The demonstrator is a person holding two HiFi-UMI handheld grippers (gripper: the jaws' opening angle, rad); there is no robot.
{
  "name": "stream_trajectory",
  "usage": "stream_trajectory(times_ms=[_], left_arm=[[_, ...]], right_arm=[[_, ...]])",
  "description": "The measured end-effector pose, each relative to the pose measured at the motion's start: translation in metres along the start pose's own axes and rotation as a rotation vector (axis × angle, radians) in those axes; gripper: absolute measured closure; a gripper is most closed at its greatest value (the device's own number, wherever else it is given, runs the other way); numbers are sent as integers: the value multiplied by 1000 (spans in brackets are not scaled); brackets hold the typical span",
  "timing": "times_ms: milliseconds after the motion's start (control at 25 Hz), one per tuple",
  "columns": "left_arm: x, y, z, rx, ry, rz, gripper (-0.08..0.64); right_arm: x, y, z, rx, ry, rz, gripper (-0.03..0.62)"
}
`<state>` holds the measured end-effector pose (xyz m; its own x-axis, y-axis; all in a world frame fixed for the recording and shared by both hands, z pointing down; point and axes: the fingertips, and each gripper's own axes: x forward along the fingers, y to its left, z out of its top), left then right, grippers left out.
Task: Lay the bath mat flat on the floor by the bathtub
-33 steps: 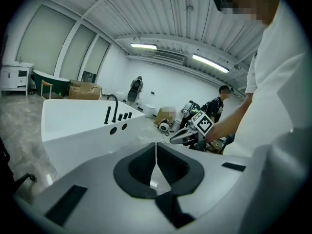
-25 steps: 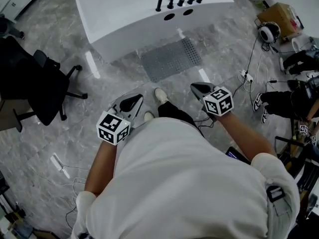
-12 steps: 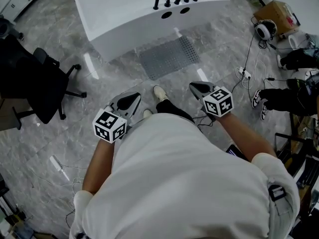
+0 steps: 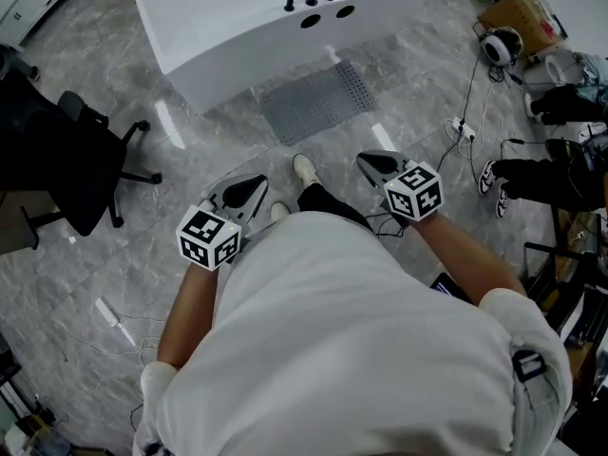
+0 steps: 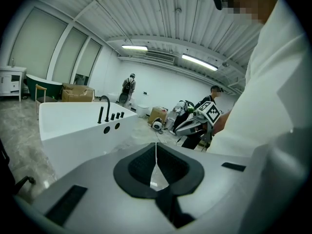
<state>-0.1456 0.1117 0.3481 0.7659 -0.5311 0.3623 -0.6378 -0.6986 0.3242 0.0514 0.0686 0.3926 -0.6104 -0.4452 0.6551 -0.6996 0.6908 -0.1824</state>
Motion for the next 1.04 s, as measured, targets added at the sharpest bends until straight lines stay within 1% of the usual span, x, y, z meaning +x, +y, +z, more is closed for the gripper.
stream_trajectory(times_ms=[160,280,520,680,760,1040], left_arm=[[2,-3,2,-29,-16,-19,538],[3,-4,6,-55,-31,-12,538],[13,-4,6,-55,-9,5,538],[35,-11,10,-64,-4,10,538],[53,-22,18,-61,-5,0,538],[126,-87,42,-13,-7,-61,538]], right_arm=[[-8,-1,4,3,-29,-15,584],[-11,-1,10,-9,-47,-12,584],[-13,-7,10,-6,-65,15,584],[-24,-25,1,-2,-49,29,584],[-36,-39,-4,5,-47,27,584],[-84,-90,-28,31,-60,18,584]])
